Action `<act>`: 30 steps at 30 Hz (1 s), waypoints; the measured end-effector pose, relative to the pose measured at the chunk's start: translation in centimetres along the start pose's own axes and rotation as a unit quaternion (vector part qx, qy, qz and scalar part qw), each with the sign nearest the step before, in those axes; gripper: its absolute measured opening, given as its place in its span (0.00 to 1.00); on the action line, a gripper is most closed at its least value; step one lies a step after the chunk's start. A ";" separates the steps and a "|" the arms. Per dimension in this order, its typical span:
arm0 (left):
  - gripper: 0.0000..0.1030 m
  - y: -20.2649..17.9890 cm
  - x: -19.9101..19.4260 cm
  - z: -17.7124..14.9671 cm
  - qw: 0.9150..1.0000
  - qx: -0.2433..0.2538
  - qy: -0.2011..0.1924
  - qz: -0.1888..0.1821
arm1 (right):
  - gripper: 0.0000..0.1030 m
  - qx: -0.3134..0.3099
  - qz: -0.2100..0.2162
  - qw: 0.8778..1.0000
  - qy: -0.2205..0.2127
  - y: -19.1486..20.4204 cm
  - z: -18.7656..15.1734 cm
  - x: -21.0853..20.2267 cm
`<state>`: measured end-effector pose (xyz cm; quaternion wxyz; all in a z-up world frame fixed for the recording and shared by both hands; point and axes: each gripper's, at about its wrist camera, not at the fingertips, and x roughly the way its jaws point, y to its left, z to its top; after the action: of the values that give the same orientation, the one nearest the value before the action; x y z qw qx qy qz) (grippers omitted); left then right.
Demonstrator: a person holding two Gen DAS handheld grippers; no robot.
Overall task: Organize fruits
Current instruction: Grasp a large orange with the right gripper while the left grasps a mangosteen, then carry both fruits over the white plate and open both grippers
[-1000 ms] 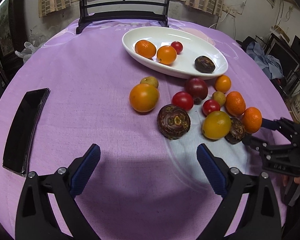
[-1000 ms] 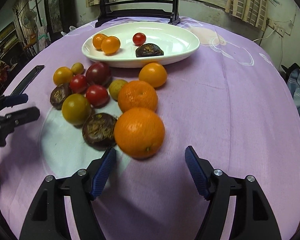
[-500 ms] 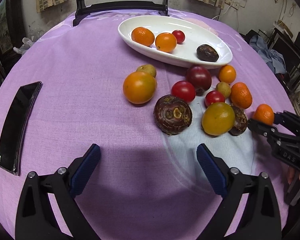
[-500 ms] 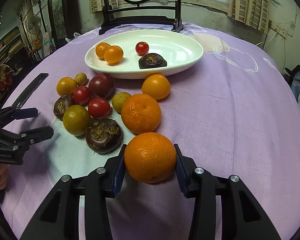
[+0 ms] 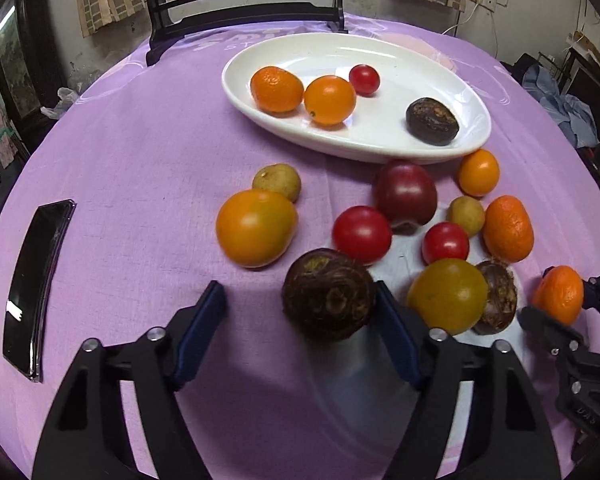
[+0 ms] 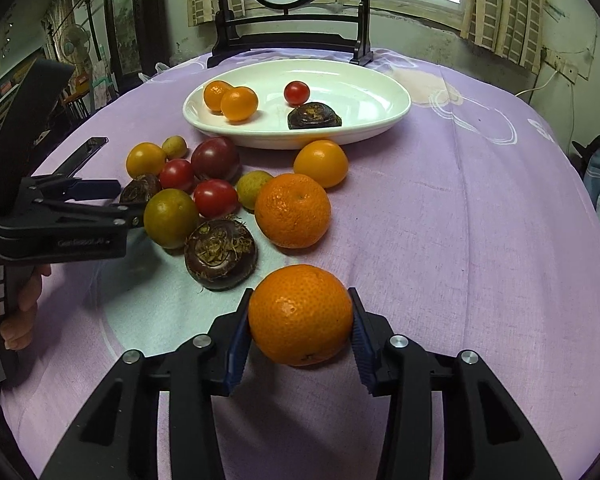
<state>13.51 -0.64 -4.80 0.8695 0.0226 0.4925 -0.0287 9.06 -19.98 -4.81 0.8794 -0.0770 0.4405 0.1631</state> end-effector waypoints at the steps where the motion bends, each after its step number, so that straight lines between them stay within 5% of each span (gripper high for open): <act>1: 0.58 0.0 -0.1 -0.1 1.000 0.001 -0.003 0.000 | 0.44 0.000 0.000 1.000 0.000 0.0 0.0 0.0; 2: 0.43 0.0 -0.5 -0.2 1.000 -0.002 -0.006 0.001 | 0.44 0.000 0.000 1.000 0.000 0.0 0.0 0.0; 3: 0.40 0.0 -0.7 -0.3 1.000 -0.005 -0.004 0.003 | 0.44 0.000 0.000 1.000 0.000 0.0 0.0 0.0; 9: 0.40 0.8 -2.2 -1.3 1.000 -0.004 0.002 -0.027 | 0.44 0.000 0.003 1.000 -0.001 -0.1 -0.2 -0.4; 15: 0.40 2.0 -5.7 -1.2 0.999 0.005 -0.033 -0.035 | 0.44 0.033 0.015 0.999 -0.025 -1.0 0.3 -2.2; 23: 0.40 1.9 -7.9 3.3 0.996 0.024 -0.062 -0.060 | 0.43 0.015 0.011 0.997 -0.079 0.5 4.5 -4.5; 30: 0.40 0.7 -5.9 9.5 0.995 0.022 -0.086 -0.049 | 0.44 -0.027 0.006 0.996 -0.084 2.8 9.4 -2.1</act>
<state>18.63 -0.38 5.12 0.9055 0.0149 0.4158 -0.0838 13.97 -15.22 2.50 0.9098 -0.0847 0.3611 0.1862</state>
